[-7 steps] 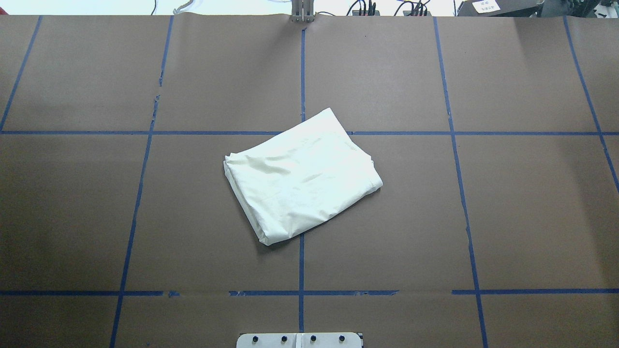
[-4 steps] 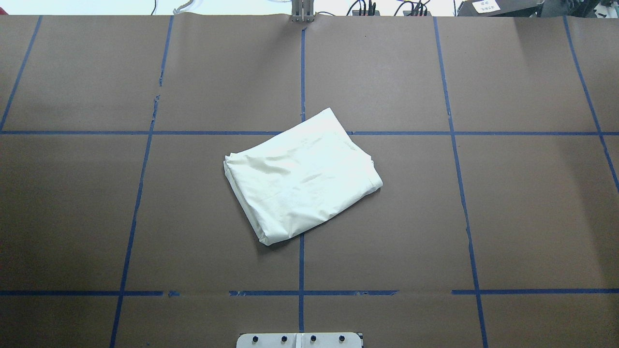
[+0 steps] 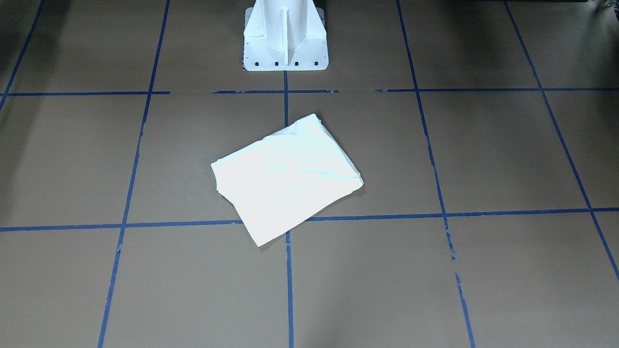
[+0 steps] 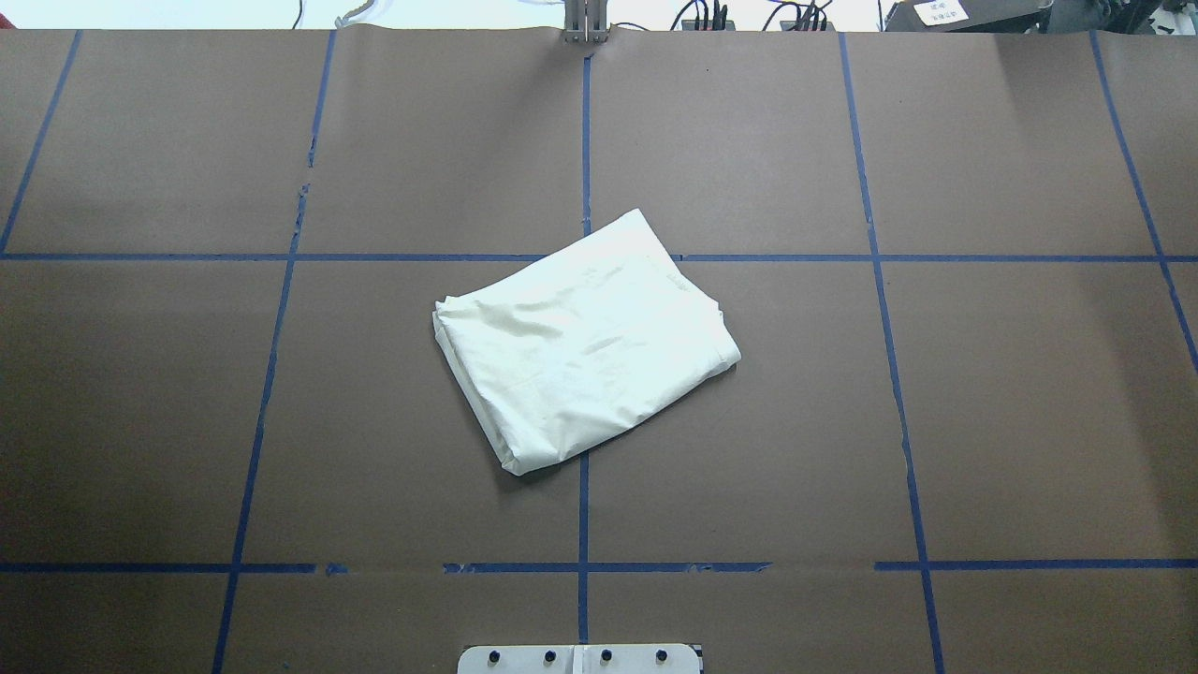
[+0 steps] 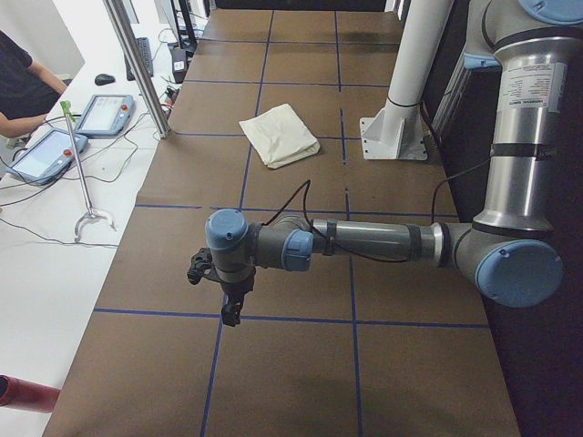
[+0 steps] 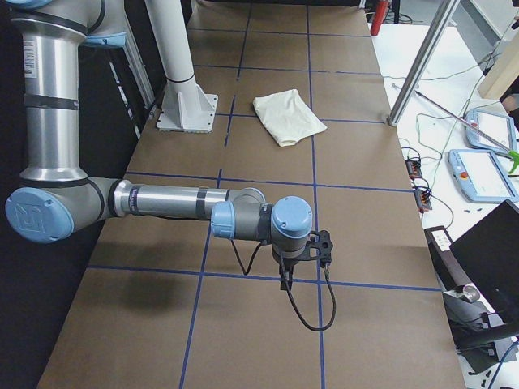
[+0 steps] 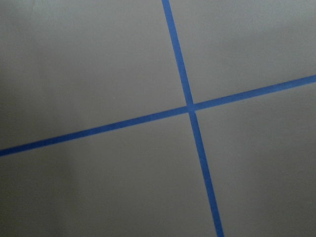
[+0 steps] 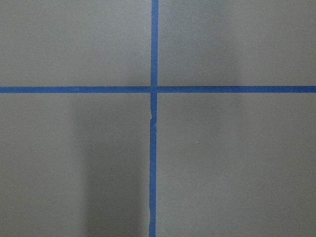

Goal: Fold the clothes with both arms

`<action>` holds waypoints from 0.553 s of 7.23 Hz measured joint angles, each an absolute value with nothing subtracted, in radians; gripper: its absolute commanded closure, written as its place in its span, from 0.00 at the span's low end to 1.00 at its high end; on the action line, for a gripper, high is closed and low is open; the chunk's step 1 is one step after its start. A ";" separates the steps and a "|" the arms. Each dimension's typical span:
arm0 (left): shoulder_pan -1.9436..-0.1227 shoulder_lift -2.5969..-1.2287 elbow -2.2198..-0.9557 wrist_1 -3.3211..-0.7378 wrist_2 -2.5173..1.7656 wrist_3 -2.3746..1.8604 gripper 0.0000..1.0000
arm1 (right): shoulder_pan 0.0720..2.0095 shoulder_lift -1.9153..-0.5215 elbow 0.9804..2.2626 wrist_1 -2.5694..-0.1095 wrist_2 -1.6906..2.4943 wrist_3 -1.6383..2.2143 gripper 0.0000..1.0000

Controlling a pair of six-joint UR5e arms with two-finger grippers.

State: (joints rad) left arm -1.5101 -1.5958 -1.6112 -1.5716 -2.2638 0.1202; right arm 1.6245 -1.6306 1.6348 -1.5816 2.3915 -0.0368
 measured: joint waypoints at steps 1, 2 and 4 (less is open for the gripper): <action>-1.513 -1.594 -1.649 -1.516 -2.264 0.124 0.00 | 1.625 -1.631 1.635 -1.582 2.391 -0.037 0.00; -1.521 -1.591 -1.667 -1.491 -2.264 0.126 0.00 | 1.624 -1.631 1.635 -1.582 2.391 -0.037 0.00; -1.556 -1.590 -1.676 -1.477 -2.266 0.127 0.00 | 1.624 -1.631 1.635 -1.581 2.391 -0.037 0.00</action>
State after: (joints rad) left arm -1.5560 -1.5904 -1.6758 -1.4774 -2.2662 0.1274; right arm 1.6245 -1.6306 1.6349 -1.5806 2.3915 -0.0368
